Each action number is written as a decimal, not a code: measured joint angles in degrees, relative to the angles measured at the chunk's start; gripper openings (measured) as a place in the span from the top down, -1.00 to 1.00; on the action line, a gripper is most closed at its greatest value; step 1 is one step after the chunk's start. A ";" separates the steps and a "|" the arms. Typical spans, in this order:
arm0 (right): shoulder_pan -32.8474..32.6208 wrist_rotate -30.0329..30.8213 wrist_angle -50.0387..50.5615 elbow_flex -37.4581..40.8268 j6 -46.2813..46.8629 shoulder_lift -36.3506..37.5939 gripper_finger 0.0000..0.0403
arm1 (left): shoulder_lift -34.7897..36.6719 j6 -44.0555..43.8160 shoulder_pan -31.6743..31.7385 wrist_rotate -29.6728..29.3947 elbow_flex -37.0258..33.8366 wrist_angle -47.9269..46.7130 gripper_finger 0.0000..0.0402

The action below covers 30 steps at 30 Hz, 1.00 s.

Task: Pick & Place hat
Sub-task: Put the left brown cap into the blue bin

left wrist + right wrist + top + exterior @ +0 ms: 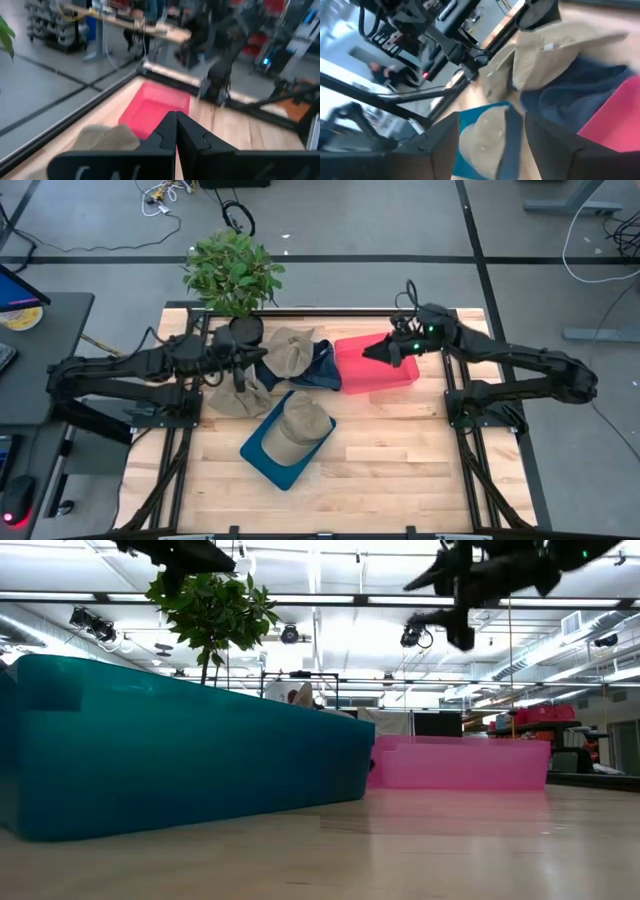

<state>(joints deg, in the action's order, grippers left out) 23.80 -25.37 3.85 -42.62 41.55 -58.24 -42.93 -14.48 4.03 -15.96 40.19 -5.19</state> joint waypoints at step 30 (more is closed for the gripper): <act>-0.55 5.32 -10.43 2.50 -1.61 -1.40 -0.12 | -0.07 -5.49 1.08 0.58 -9.77 14.54 0.91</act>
<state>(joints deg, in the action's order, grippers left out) 23.24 -20.06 -6.58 -40.12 39.94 -59.64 -43.00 -19.97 5.11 -15.38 30.41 9.34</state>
